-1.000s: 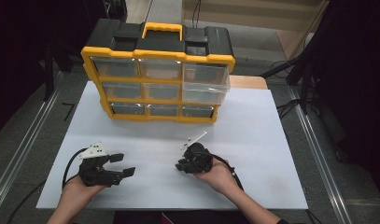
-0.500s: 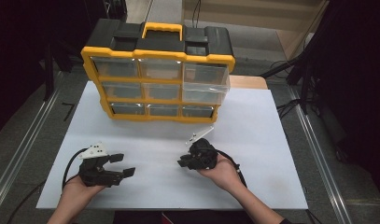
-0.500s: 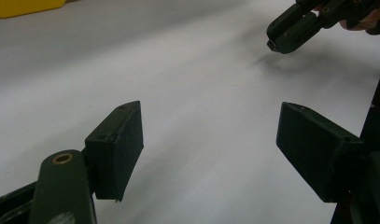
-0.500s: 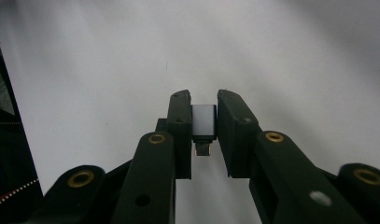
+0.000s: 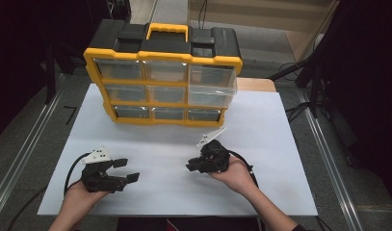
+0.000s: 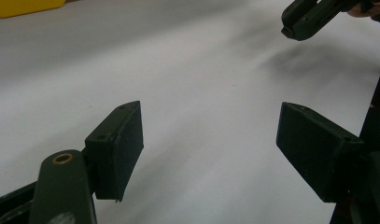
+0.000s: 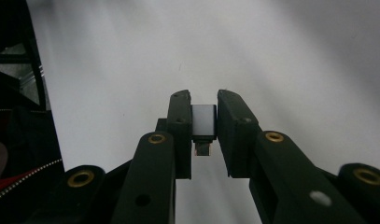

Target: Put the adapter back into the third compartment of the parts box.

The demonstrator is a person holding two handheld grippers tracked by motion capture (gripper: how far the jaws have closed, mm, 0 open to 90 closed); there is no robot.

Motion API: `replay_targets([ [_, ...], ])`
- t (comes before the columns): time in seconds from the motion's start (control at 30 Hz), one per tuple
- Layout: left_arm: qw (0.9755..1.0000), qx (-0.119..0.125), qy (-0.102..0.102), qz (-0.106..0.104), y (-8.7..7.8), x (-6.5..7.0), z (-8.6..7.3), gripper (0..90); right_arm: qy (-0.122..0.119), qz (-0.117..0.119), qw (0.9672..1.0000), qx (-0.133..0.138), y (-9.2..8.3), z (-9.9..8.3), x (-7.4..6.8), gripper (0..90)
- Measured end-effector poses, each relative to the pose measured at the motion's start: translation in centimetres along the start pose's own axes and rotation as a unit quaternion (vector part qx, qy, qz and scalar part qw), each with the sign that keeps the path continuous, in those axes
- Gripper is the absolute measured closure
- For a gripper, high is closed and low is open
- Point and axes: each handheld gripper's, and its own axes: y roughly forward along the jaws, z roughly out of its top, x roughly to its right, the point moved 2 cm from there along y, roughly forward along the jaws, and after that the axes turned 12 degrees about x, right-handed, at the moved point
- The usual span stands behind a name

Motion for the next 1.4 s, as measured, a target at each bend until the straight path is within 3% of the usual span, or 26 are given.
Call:
replay_targets([
  [0.3, 1.0, -0.002, 0.0, -0.001, 0.0, 0.0, 0.0, 24.4, -0.014, 0.029, 0.9995, 0.002, -1.0, 0.2, 0.1, 73.3],
  [0.6, 1.0, -0.001, -0.001, 0.0, 0.0, 0.0, 0.0, 24.4, -0.054, 0.054, 0.9971, 0.0, -1.9, 0.3, 0.5, 73.3],
  [1.0, 1.0, -0.002, -0.001, 0.0, 0.1, -0.1, 0.0, 24.4, -0.062, 0.071, 0.9955, 0.005, -3.2, 1.3, 1.0, 73.3],
  [1.37, 1.0, 0.001, -0.006, 0.0, 0.0, -0.2, -0.1, 24.4, -0.065, 0.082, 0.9943, -0.021, -3.3, 2.3, 1.4, 73.3],
  [1.4, 1.0, 0.001, -0.006, 0.002, 0.0, -0.2, -0.1, 24.4, -0.075, 0.086, 0.9933, -0.019, -3.3, 2.4, 1.5, 73.3],
])
